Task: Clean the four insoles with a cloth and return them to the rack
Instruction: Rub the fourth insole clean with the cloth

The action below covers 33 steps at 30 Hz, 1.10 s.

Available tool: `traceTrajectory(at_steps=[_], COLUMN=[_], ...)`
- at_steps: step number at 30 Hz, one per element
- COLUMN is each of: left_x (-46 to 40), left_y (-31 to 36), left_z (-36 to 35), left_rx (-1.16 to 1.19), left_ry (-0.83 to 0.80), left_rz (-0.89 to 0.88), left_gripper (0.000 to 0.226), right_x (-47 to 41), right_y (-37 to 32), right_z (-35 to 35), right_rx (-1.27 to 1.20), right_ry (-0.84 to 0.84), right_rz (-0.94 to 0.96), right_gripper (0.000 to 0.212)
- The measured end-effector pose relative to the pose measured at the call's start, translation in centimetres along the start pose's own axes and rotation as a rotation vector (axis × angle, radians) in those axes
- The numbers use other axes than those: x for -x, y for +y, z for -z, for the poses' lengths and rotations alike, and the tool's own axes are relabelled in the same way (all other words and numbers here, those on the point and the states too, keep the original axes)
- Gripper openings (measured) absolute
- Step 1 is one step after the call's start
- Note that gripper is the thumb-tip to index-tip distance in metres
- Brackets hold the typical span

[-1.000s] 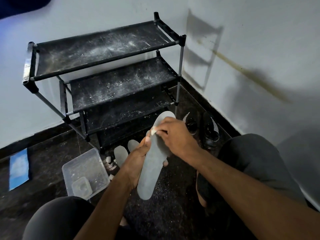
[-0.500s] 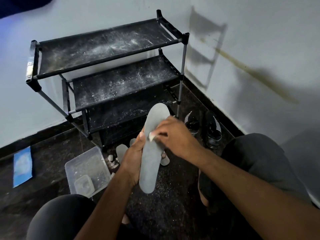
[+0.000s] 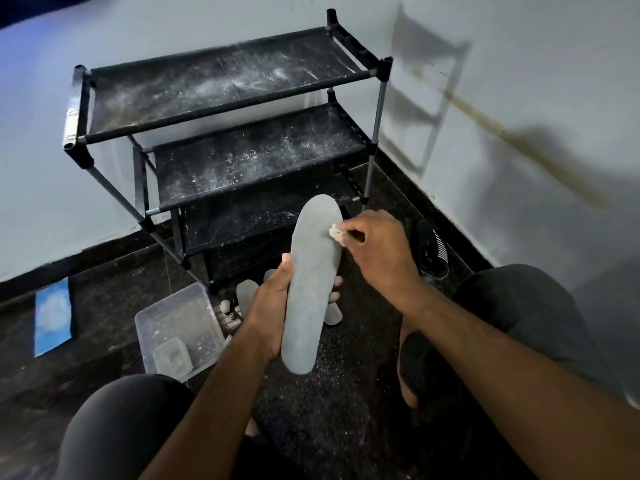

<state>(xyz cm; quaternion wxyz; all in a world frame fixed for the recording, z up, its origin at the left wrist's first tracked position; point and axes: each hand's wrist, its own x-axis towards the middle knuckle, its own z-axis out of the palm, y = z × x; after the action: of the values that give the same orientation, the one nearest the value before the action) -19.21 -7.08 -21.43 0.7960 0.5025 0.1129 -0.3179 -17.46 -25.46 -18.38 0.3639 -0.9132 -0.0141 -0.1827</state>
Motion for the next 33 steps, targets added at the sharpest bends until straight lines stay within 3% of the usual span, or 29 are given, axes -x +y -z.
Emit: traceTrajectory(at_steps=[2, 6, 8, 12, 15, 18, 20, 23, 26, 29, 31, 33], left_x=[-0.1, -0.2, -0.3, -0.2, -0.4, -0.5, -0.4, -0.5, -0.5, -0.5, -0.6, -0.6], left_y=[0.0, -0.3, -0.3, -0.1, -0.4, -0.3, -0.1, 0.1, 0.1, 0.1, 0.1, 0.1], left_z=[0.0, -0.4, -0.3, -0.1, 0.0, 0.2, 0.2, 0.1, 0.2, 0.4, 0.4, 0.4], left_rx=[-0.024, -0.051, -0.059, -0.11, -0.037, 0.003, 0.019, 0.005, 0.017, 0.072, 0.092, 0.096], left_ry=[0.005, 0.057, 0.074, 0.017, 0.041, 0.058, 0.069, 0.054, 0.061, 0.054, 0.061, 0.047], left_rz=[0.007, -0.024, -0.031, -0.01, 0.002, -0.012, -0.033, -0.047, -0.032, 0.001, -0.009, -0.023], left_gripper=[0.067, 0.058, 0.06, 0.073, 0.067, 0.063, 0.064, 0.067, 0.066, 0.07, 0.07, 0.066], right_x=[0.5, 2.6, 2.1, 0.8, 2.1, 3.3, 2.5, 1.1, 2.0, 3.8, 3.3, 2.4], right_y=[0.0, -1.4, -1.5, -0.7, -1.4, -2.6, -2.5, -1.4, -1.8, -2.9, -3.0, -2.2], right_z=[-0.4, -1.9, -1.6, -0.7, -1.4, -1.6, -1.1, -0.5, -1.1, -1.8, -1.7, -1.6], right_rx=[0.069, 0.14, 0.121, 0.091, 0.189, 0.051, -0.028, 0.056, 0.117, 0.013, -0.085, -0.043], right_ry=[-0.074, -0.432, -0.398, -0.163, -0.356, -0.567, -0.499, -0.23, -0.395, -0.557, -0.486, -0.3], right_rz=[0.012, 0.312, 0.32, 0.085, 0.257, 0.346, 0.288, 0.171, 0.26, 0.39, 0.314, 0.211], right_gripper=[0.017, 0.018, 0.019, 0.02, 0.018, 0.017, 0.018, 0.022, 0.02, 0.017, 0.017, 0.02])
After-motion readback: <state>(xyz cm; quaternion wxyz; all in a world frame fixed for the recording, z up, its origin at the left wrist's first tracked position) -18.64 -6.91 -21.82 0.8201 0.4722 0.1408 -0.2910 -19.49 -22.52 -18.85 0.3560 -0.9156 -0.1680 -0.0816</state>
